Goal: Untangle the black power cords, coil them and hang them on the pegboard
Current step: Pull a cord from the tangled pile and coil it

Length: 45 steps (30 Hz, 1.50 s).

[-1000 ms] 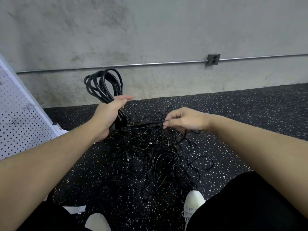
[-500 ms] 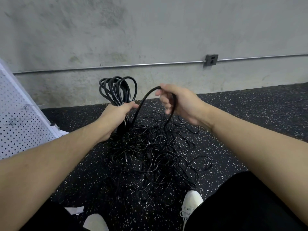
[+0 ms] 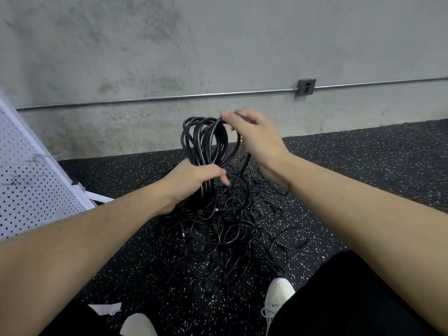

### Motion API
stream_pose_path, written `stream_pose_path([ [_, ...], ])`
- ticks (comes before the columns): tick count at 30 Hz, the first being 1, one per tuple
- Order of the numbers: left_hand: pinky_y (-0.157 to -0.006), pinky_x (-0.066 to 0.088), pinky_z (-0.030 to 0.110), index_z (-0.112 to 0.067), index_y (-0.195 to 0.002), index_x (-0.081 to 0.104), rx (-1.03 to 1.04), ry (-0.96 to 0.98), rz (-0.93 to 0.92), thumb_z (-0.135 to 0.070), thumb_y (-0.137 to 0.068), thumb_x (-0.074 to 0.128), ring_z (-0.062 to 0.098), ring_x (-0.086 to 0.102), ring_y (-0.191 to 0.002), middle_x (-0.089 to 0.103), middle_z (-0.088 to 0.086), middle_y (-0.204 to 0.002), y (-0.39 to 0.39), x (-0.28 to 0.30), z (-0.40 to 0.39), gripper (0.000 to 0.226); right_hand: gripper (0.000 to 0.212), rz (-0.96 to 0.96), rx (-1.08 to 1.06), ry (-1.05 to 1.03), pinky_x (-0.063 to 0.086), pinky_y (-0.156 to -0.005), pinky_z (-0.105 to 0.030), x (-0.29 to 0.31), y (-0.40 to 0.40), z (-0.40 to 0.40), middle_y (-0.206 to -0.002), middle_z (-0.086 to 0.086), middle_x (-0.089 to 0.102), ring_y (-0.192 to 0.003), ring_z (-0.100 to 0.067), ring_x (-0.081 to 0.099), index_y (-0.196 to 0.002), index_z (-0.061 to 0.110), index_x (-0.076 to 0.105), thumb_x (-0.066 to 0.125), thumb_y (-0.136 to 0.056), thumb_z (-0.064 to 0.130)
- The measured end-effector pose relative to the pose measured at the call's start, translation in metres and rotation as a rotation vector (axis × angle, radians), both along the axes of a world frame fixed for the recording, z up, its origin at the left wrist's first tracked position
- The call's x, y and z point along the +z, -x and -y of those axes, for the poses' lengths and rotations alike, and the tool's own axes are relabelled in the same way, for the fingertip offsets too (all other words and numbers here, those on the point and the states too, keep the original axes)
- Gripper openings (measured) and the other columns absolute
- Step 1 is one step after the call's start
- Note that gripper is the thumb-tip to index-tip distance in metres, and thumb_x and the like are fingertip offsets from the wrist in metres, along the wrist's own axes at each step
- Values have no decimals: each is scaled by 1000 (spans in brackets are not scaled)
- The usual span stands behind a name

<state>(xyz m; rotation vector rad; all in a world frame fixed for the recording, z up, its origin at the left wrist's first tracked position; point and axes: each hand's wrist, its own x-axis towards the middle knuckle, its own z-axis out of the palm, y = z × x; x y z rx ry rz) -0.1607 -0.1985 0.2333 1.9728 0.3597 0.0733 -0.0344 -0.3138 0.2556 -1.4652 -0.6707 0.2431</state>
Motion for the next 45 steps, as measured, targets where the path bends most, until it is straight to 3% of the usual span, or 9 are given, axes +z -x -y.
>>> stream_pose_path([
  [3,-61,36,31,-13,-59,55,-66,86,2,-22,-83,57,20,43,-62,44,15,-72,1,0,5,26,31,-124,21,-67,54,-91,-52,-4,1,-4,-89,2,69,-86,-13,63,-91,19,53,80,-85,32],
  [8,-54,31,30,-6,-81,63,-140,282,-37,-24,-75,52,16,37,-51,34,10,-66,3,-4,12,22,57,-339,114,115,58,-84,-55,-6,4,-2,-110,-17,74,-80,-29,70,-123,25,43,77,-84,50],
  [14,-73,40,41,-18,-52,57,-98,194,28,-28,-66,59,28,50,-75,52,17,-82,3,-6,5,17,38,-488,196,73,63,-70,-34,0,9,-6,-65,-3,56,-59,-17,66,-96,13,62,70,-91,50],
  [19,-63,43,34,-14,-59,62,-141,269,42,-31,-75,56,22,56,-65,58,12,-70,-1,-6,2,24,30,-608,198,-71,34,-41,-21,4,11,-13,-54,7,32,-42,-7,29,-90,23,54,73,-90,46],
  [22,-94,50,40,-15,-69,72,-221,363,26,-24,-83,56,32,67,-98,73,22,-95,-3,-7,3,24,28,-613,217,-92,31,-38,-19,4,9,-13,-53,8,29,-41,-6,24,-93,23,53,72,-91,45],
  [25,-103,50,45,-14,-77,78,-201,432,17,-25,-82,58,27,64,-88,68,13,-83,-5,-8,3,24,35,-581,247,-90,44,-47,-22,3,7,-12,-55,5,36,-46,-8,36,-90,19,55,60,-97,53],
  [29,-96,58,48,-12,-89,80,-89,447,143,-20,-93,63,16,59,-71,58,1,-78,-6,-9,1,19,57,-571,354,-25,52,-102,-52,-15,-3,-3,-102,-15,74,-98,-27,67,-126,14,58,19,-107,52],
  [37,-83,52,41,-31,-109,80,179,344,296,-25,-92,62,7,52,-68,56,-10,-78,-12,-6,-12,25,25,-102,800,923,43,-113,-47,-50,1,8,-116,-6,75,-117,-17,66,-119,16,61,47,-99,14],
  [45,-87,46,34,-33,-95,81,343,180,321,-16,-98,60,34,67,-106,63,-1,-116,-9,0,-18,27,33,76,604,889,42,-53,-23,-41,-8,13,-62,4,55,-54,-13,46,-76,21,60,61,-99,45],
])
